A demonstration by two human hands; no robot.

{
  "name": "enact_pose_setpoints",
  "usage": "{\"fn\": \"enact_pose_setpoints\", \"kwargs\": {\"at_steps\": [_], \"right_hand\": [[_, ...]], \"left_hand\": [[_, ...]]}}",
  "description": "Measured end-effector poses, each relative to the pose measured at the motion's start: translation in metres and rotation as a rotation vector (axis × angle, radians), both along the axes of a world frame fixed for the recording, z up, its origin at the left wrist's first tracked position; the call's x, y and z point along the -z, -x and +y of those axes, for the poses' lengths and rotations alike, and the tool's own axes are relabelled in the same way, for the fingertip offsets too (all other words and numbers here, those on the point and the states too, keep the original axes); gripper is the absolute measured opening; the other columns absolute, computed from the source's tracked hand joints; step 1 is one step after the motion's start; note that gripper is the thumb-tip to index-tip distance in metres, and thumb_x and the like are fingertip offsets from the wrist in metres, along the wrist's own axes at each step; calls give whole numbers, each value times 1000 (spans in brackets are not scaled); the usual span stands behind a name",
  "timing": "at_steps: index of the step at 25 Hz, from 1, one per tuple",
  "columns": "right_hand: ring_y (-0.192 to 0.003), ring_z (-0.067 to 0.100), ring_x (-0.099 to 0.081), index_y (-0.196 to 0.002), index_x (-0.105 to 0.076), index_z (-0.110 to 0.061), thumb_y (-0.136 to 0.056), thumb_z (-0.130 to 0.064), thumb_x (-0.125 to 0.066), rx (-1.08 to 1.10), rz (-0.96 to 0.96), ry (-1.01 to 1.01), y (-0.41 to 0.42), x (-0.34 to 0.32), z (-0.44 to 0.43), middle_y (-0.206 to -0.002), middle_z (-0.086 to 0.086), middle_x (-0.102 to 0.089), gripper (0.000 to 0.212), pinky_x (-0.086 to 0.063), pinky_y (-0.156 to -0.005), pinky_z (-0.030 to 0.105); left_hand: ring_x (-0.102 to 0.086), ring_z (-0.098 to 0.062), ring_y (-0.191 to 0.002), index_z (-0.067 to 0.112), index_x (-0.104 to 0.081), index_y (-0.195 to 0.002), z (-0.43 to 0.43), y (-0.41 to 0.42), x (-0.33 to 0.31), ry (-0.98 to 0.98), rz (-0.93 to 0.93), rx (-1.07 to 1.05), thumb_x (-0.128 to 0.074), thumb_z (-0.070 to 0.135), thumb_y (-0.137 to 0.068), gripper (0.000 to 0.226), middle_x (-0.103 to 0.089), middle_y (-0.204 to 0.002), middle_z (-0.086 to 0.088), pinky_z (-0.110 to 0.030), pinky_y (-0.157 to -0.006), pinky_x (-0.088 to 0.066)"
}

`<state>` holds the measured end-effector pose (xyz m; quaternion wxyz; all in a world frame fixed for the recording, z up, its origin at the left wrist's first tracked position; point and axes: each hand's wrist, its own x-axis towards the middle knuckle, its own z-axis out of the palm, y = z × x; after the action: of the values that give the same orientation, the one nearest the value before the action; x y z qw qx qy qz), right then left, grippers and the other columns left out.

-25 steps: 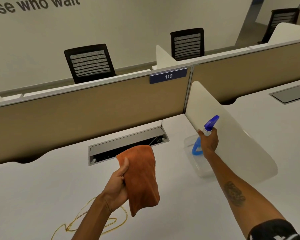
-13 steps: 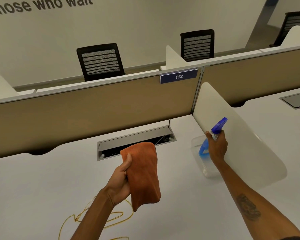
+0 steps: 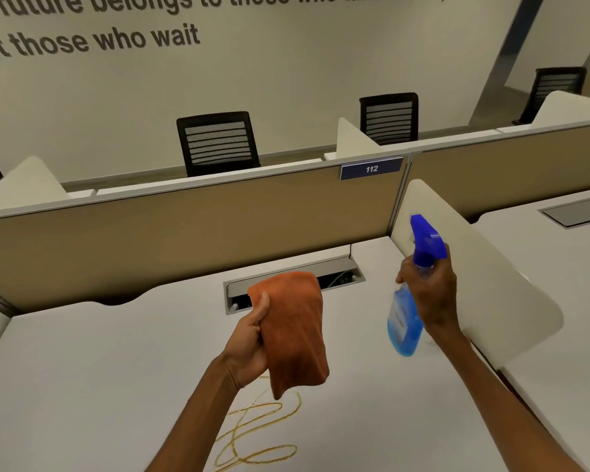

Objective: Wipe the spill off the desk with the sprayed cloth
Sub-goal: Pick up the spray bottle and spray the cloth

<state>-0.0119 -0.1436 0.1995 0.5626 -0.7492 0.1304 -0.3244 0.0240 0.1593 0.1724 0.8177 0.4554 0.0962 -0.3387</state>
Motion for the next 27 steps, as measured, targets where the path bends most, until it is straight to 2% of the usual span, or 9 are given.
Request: {"fn": "enact_pose_setpoints", "kwargs": {"at_steps": [3,5,8,11,14,17,21,24,27], "right_hand": [[-64,17,-64,-91,-64,-27,-78,-27,-64,-164,-27,-243,34,-22,66,-65,0,-64,13,-56,-76,40],[-63,21,-63,-90,-70,-28,-80,-20,-64,-282,-29,-337,54,-31,112,-65,7,-62,15,-56,-74,45],[-62,25,-65,-107,-69,-26,-83,-13,-62,-425,-1,-350,81,-37,173,-78,12,-67,29,-59,-67,39],[-63,29,-68,-106,-70,-30,-81,-19,-65,-520,94,-313,101,-35,222,-88,21,-71,28,-61,-69,36],[-61,29,-68,-96,-74,-31,-79,-22,-67,-549,185,-343,115,-31,261,-79,26,-69,21,-62,-68,38],[-55,25,-67,-93,-74,-35,-81,-31,-74,-560,215,-337,126,-34,295,-65,11,-69,13,-60,-61,28],[-45,17,-61,-86,-66,-17,-77,-39,-78,-510,290,-305,139,-32,328,-52,3,-63,27,-55,-51,19],[-44,13,-59,-90,-61,-16,-86,-26,-70,-458,341,-257,146,-28,342,-49,0,-61,14,-53,-49,18],[-43,11,-60,-89,-58,-17,-89,-20,-69,-442,355,-249,146,-31,348,-47,-3,-61,11,-52,-48,15]], "left_hand": [[-67,-37,-115,9,-56,-134,35,5,-8,14,-20,4,-52,54,-93,61,-68,-129,-17,-49,-87,-58],[-69,-36,-112,10,-57,-134,59,10,-15,17,-40,-1,-51,55,-93,61,-70,-126,-16,-46,-80,-61],[-72,-33,-108,12,-59,-130,93,19,-26,7,-77,-8,-54,58,-89,61,-73,-121,-14,-43,-75,-62],[-69,-34,-113,12,-62,-129,127,25,-37,-21,-125,-23,-53,60,-90,62,-71,-126,-14,-46,-85,-59],[-67,-33,-117,16,-63,-130,152,33,-45,-33,-170,-54,-46,65,-91,65,-69,-129,-12,-48,-92,-54],[-67,-32,-117,20,-63,-130,170,42,-51,-38,-180,-83,-34,67,-93,67,-69,-131,-10,-48,-93,-54],[-63,-33,-123,21,-64,-129,187,51,-54,-20,-192,-106,-25,69,-94,71,-67,-134,-10,-49,-100,-51],[-67,-30,-117,23,-67,-125,195,56,-57,-18,-217,-98,-29,70,-89,70,-69,-131,-9,-44,-91,-57],[-68,-29,-116,25,-67,-124,201,57,-58,-40,-244,-87,-33,72,-83,71,-69,-130,-7,-44,-90,-57]]}}
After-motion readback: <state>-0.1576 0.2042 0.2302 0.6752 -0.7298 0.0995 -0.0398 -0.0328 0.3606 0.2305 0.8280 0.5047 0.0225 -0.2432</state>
